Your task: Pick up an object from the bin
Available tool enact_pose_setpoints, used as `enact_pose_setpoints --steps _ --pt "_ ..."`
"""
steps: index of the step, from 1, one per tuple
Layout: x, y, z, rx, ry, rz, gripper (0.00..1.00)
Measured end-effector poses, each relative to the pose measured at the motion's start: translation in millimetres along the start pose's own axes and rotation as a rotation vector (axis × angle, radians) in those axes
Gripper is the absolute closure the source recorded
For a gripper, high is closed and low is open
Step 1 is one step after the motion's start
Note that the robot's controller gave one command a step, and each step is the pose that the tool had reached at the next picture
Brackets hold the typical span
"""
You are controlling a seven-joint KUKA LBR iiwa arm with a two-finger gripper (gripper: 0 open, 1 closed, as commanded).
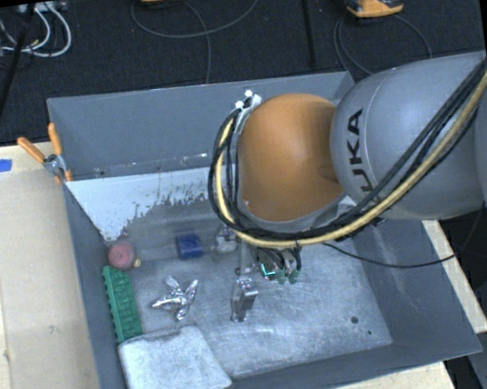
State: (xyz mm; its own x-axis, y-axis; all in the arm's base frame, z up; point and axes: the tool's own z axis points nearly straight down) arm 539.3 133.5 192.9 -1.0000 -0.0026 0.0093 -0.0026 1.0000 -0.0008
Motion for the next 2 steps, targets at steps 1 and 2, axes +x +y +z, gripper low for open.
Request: enact_pose_setpoints --steps 1,2 --pt "-42.8 37.6 118.7 0.0 -0.008 -0.152 0.0" --pt "-43.2 37.0 115.3 -0.001 -0.008 -0.146 1.0"
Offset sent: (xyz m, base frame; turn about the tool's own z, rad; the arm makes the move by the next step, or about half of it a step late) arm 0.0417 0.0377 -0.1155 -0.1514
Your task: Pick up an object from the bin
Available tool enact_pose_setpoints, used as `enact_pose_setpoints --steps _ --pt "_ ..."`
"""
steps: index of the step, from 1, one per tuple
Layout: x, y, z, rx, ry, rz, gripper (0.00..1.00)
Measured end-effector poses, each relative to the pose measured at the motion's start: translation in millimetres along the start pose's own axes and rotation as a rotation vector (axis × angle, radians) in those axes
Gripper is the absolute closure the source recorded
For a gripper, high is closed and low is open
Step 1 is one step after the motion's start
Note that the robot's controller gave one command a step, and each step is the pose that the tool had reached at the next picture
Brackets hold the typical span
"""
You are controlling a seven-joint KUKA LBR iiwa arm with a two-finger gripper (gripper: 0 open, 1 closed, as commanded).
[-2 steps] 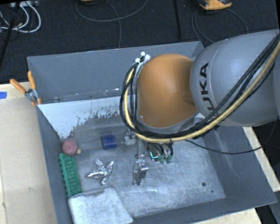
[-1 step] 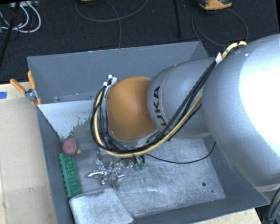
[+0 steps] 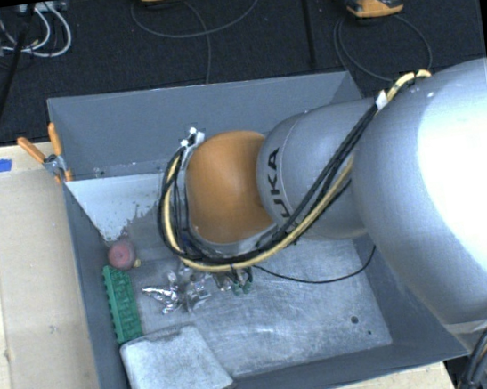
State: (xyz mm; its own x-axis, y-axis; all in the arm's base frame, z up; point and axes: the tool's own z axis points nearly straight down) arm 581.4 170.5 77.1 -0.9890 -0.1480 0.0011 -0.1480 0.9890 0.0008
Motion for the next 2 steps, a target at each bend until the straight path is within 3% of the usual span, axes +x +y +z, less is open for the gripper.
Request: enact_pose_setpoints --steps 1,2 --pt "0.0 0 0 0.0 0.0 0.002 1.0" --pt "-17.0 18 -147 -0.001 -0.011 -0.017 1.0"
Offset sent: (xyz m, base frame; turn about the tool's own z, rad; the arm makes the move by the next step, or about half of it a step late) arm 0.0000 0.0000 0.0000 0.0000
